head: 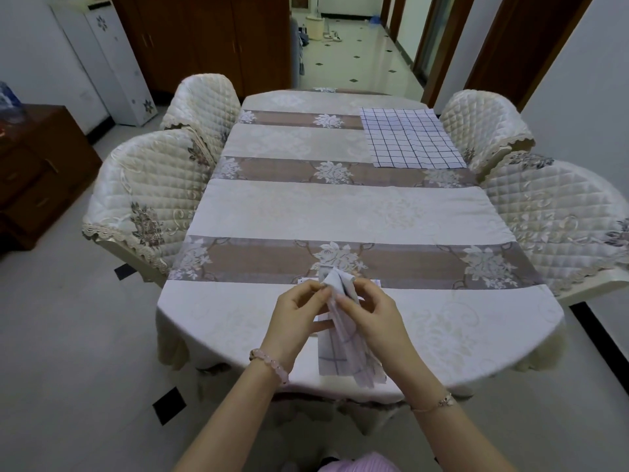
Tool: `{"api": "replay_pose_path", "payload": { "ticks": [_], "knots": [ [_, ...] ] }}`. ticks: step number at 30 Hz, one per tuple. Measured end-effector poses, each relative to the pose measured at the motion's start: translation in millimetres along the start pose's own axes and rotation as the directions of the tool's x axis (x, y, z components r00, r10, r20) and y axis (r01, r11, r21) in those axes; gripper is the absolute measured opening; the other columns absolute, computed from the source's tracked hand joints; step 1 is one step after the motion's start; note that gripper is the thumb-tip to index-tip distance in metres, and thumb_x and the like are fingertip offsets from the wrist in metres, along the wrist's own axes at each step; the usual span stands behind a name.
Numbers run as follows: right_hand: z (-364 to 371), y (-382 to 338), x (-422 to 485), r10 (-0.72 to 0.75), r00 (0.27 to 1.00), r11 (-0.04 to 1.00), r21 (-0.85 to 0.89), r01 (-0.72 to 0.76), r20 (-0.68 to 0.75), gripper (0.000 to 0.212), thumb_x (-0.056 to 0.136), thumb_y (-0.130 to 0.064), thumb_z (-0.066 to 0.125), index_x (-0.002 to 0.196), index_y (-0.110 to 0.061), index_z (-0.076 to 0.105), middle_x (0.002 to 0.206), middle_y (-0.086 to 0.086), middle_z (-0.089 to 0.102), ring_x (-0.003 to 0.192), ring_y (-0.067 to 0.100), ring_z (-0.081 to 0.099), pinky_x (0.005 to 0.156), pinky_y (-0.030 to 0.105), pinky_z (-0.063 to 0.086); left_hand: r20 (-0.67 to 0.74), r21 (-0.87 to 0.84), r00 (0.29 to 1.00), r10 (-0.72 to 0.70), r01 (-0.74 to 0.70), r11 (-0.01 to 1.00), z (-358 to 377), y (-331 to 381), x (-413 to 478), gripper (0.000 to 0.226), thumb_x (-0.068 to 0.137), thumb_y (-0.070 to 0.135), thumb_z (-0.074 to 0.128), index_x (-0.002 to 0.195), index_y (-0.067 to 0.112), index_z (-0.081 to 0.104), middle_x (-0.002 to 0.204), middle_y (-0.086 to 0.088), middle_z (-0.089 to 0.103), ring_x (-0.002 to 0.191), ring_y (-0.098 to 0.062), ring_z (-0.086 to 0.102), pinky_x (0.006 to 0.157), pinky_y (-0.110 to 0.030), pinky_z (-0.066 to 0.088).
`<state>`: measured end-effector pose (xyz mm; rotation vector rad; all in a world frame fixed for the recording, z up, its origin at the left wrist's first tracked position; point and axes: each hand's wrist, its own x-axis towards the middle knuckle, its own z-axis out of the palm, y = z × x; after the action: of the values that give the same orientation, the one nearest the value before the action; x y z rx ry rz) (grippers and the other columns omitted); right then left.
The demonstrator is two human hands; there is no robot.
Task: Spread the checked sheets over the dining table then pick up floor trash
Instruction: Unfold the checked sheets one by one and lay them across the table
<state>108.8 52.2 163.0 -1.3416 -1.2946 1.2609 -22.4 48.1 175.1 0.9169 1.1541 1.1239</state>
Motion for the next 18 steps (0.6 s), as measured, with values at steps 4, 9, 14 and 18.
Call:
{"api": "replay_pose_path", "payload": {
  "ticks": [4, 9, 14, 18],
  "knots": [
    [-20.9, 10.2, 11.9, 0.054, 0.992, 0.996, 0.076, -0.046, -0.112, 0.009, 0.087, -0.015, 0.063, 0.085, -0.015, 0.071, 0.074, -0.009, 0.065, 0.071, 0.001, 0.056, 0.068, 0.018, 0.045, -0.116, 0.03, 0.993, 0.017, -0.013, 0.999, -19.1, -3.7, 7.4, 0.024, 0.096, 0.02, 0.048, 0.073, 0.017, 0.053, 0.07, -0.006, 0.053, 0.068, -0.02, 0.051, 0.05, -0.02, 0.046],
    [-59.3, 24.8, 25.3, 0.19, 0.972, 0.982, 0.014, -0.19, -0.141, 0.016, 0.09, -0.017, 0.059, 0.082, -0.009, 0.071, 0.076, 0.003, 0.071, 0.072, 0.019, 0.065, 0.064, 0.026, 0.053, -0.279, 0.179, 0.96, 0.005, 0.047, 0.983, -66.4, -8.1, 25.6, 0.024, 0.095, 0.021, 0.049, 0.071, 0.016, 0.053, 0.069, -0.005, 0.055, 0.066, -0.02, 0.05, 0.053, -0.025, 0.04],
    [-69.9, 40.1, 38.4, 0.251, 0.963, 0.967, -0.008, -0.253, -0.093, 0.02, 0.089, -0.022, 0.061, 0.086, -0.005, 0.072, 0.087, 0.022, 0.072, 0.082, 0.027, 0.066, 0.08, 0.041, 0.053, -0.234, 0.183, 0.958, -0.165, 0.21, 0.96, -77.3, -16.3, 32.8, 0.022, 0.096, 0.022, 0.048, 0.076, 0.013, 0.053, 0.077, -0.003, 0.06, 0.065, -0.019, 0.058, 0.055, -0.028, 0.048],
    [-69.2, 44.8, 43.5, 0.306, 0.949, 0.949, 0.099, -0.298, -0.074, 0.016, 0.091, -0.018, 0.059, 0.089, -0.013, 0.073, 0.095, 0.012, 0.074, 0.094, 0.029, 0.067, 0.091, 0.043, 0.051, -0.076, 0.052, 0.956, -0.282, 0.286, 0.957, -75.9, -31.6, 27.0, 0.021, 0.093, 0.028, 0.052, 0.107, 0.014, 0.061, 0.105, -0.002, 0.067, 0.094, -0.024, 0.065, 0.073, -0.036, 0.054]
  ]
}}
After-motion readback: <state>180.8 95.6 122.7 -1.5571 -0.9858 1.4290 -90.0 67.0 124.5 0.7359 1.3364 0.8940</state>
